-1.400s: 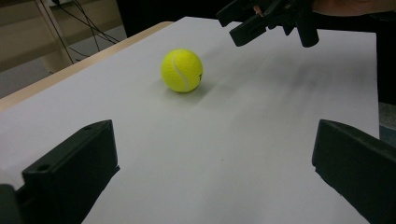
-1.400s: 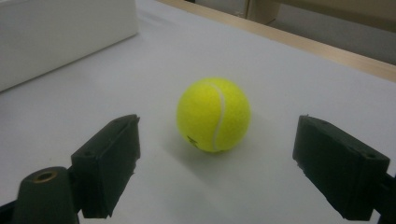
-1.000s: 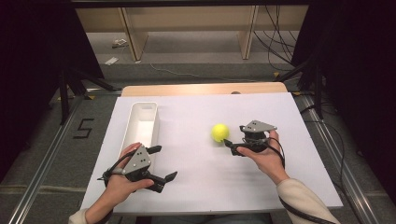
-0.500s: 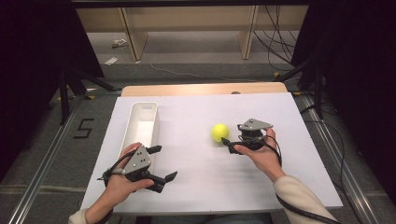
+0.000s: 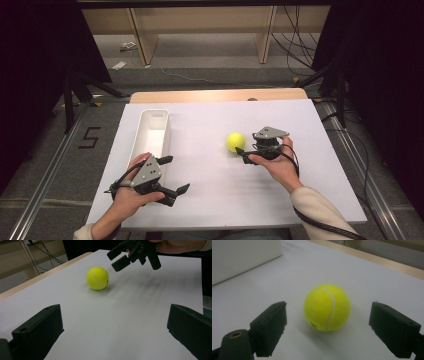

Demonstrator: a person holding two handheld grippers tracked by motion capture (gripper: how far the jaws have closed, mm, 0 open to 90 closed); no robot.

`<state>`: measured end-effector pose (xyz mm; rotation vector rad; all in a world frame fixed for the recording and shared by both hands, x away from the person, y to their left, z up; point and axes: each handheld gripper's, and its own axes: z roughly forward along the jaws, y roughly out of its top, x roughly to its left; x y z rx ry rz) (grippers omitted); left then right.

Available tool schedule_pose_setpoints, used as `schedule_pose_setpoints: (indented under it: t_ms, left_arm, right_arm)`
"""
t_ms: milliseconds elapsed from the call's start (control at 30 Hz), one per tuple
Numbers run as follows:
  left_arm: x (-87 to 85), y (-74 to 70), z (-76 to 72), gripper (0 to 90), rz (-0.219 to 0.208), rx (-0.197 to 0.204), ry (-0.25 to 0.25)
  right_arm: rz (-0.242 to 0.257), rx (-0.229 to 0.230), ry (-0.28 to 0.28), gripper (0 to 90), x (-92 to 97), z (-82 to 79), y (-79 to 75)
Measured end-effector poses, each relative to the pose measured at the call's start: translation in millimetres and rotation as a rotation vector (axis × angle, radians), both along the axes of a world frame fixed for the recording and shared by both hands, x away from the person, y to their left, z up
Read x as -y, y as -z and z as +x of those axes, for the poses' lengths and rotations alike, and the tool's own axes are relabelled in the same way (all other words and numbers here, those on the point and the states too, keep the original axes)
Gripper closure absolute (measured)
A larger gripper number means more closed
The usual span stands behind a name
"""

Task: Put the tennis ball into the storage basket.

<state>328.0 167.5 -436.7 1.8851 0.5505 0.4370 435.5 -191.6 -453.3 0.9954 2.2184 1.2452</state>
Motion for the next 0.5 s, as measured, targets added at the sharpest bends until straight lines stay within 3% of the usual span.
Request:
schedule_pose_setpoints:
  t_ms: [500]
  left_arm:
    - [-0.2, -0.4, -0.2, 0.0, -0.003, 0.001, -0.001]
  right_arm:
    - [-0.009, -0.015, 0.011, 15.1, -7.9, 8.0, 4.7]
